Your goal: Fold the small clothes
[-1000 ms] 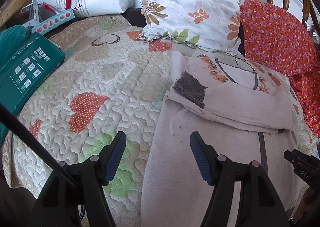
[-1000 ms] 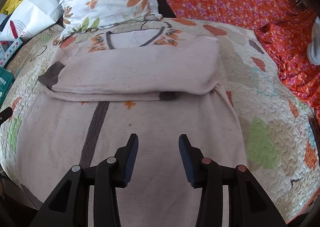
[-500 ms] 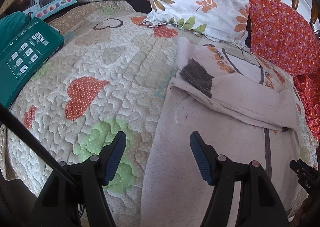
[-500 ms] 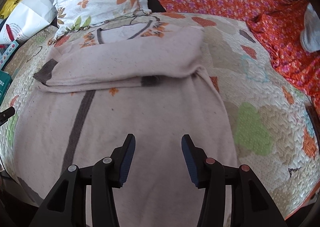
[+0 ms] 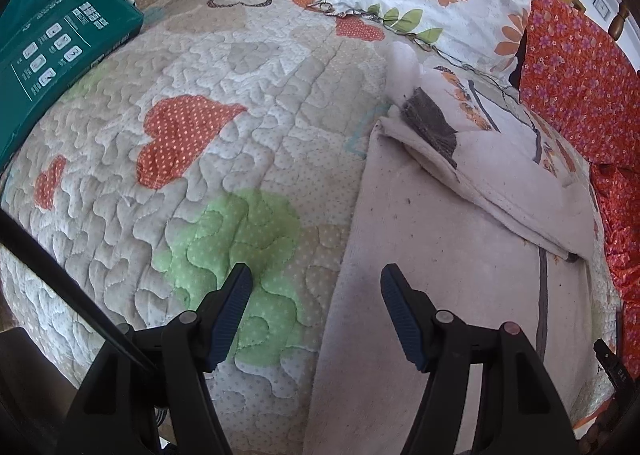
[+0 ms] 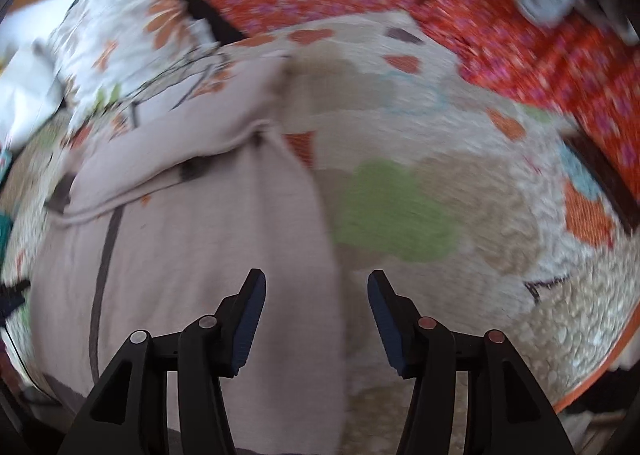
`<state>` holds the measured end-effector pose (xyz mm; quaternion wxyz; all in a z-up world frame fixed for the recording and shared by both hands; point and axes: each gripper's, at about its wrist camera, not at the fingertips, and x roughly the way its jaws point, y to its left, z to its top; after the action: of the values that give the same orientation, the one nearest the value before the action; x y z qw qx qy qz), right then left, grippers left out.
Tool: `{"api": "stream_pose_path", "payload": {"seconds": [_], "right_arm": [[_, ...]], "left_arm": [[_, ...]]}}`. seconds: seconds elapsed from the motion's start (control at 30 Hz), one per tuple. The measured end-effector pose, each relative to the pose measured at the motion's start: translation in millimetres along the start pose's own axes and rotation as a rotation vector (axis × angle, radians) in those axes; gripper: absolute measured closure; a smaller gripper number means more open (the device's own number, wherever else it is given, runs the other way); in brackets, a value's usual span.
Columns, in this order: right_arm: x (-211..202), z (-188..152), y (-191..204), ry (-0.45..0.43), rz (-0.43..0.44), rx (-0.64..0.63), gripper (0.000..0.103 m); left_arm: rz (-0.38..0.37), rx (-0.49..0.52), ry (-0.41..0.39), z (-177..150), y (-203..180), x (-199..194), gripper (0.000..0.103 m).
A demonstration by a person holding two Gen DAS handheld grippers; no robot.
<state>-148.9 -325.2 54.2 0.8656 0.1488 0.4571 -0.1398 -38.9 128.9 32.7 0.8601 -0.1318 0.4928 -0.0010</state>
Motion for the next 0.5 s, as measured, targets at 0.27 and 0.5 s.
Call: {"api": "stream_pose_path", "payload": {"seconds": [0.27,0.5], "right_arm": [[12,-27,-29,0.092,0.255,0.208,0.044],[5,-63,-29,0.150,0.452,0.291,0.044]], "left_arm": [[-0.049,0.080,0.046,-13,-2,-1,0.037],[-0.225,0.028,0.159,-35,11,-8,0.050]]}}
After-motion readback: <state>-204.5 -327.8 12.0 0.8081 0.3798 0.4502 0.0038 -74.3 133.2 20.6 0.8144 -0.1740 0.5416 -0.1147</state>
